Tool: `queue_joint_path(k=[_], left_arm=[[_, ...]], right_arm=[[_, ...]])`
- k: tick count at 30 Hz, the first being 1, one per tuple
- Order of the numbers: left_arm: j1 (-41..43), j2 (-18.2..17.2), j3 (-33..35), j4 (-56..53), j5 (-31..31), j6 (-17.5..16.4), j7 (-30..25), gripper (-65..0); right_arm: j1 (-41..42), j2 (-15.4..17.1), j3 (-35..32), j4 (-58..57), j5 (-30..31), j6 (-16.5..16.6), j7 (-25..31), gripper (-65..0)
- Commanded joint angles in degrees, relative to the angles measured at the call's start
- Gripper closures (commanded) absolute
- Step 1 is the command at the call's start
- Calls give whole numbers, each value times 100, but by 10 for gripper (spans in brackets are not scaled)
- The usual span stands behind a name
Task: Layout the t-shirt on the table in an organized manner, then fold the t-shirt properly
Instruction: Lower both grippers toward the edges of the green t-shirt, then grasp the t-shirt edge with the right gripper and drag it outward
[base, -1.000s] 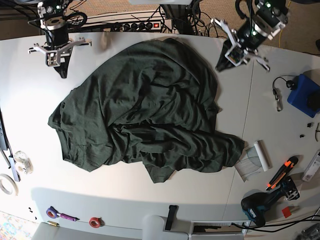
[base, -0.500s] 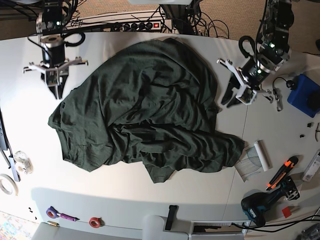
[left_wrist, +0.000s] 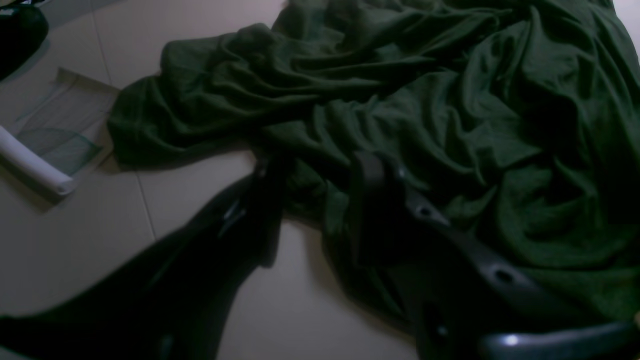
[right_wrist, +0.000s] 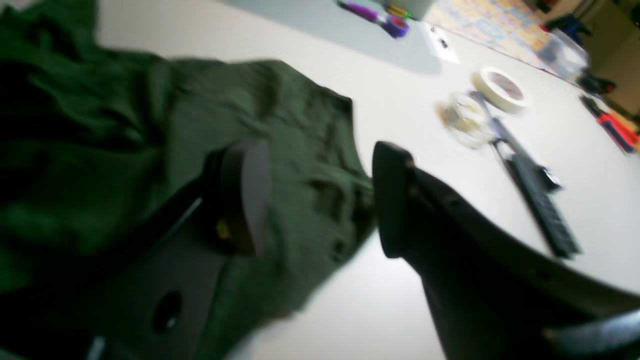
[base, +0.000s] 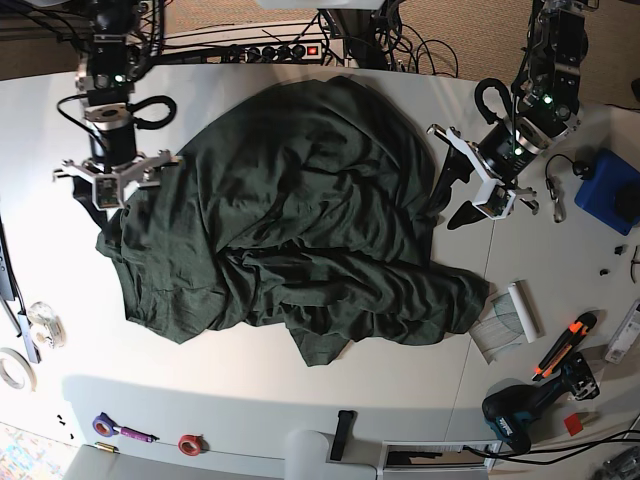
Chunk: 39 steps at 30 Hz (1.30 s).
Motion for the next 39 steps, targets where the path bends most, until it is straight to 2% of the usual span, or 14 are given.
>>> queue_joint_path(k=[1, 12, 16, 18, 23, 26, 30, 34, 39], left_arm=[[-59, -7, -17, 85, -83, -7, -149, -235], [-72, 188, -17, 85, -83, -7, -153, -235], [-70, 188, -17, 85, -83, -7, -151, -235], [-70, 188, -17, 83, -83, -9, -151, -235], [-68, 188, -17, 83, -83, -24, -146, -235], [-70, 188, -17, 83, -83, -26, -146, -235], [-70, 188, -17, 83, -85, -179, -146, -234], [-70, 188, -17, 83, -83, -175, -146, -234], [-72, 190, -17, 83, -83, -173, -149, -234]], right_arm=[[87, 31, -7, 81, -2, -46, 168, -322], [400, -157, -448, 79, -9, -142, 192, -322], [400, -157, -444, 79, -282, -245, 188, -322], [402, -155, -442, 79, -538, -363, 188, -322], [407, -140, -424, 74, -1025, -914, -22, -322], [481, -140, -376, -31, -1099, -927, -149, -322], [833, -142, -361, -815, -977, -848, -144, -322], [1244, -146, -363, -1676, -664, -391, -92, -322], [1519, -146, -363, -1829, -271, 111, -22, -322]])
